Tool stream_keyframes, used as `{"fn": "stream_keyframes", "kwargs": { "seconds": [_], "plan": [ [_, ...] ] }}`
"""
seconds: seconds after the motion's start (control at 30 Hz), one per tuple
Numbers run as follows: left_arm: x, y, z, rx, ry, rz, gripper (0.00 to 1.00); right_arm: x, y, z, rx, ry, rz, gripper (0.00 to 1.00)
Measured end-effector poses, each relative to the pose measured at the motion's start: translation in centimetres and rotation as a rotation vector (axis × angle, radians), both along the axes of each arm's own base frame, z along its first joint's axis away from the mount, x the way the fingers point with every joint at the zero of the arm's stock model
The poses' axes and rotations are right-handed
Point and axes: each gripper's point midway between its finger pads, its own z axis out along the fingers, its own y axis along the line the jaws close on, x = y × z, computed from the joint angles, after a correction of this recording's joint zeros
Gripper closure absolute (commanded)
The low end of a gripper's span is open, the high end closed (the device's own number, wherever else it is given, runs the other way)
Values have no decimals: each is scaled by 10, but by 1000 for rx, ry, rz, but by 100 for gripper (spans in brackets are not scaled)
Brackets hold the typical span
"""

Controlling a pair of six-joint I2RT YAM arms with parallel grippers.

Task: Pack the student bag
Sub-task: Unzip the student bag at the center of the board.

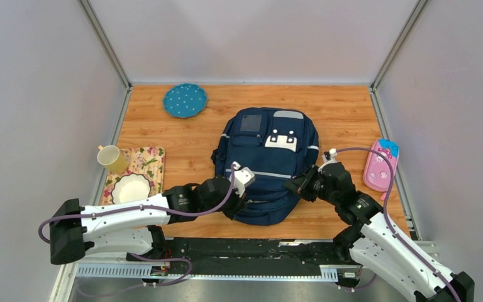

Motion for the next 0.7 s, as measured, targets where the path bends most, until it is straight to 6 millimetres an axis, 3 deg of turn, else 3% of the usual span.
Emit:
{"fn": "stream_keyframes", "kwargs": {
  "seconds": [0.13, 0.23, 0.47, 0.7],
  "plan": [
    [13, 44, -24, 143, -38, 157, 100, 6, -15, -6, -26, 8, 3, 100],
    [23, 62, -28, 197, -75, 233, 100, 9, -21, -9, -37, 24, 16, 100],
    [20, 56, -23, 194, -119, 165, 100, 21, -25, -7, -85, 51, 66, 100],
    [-8, 35, -28, 230, -208, -41, 100, 29, -35, -16, -164, 67, 90, 100]
  ]
}}
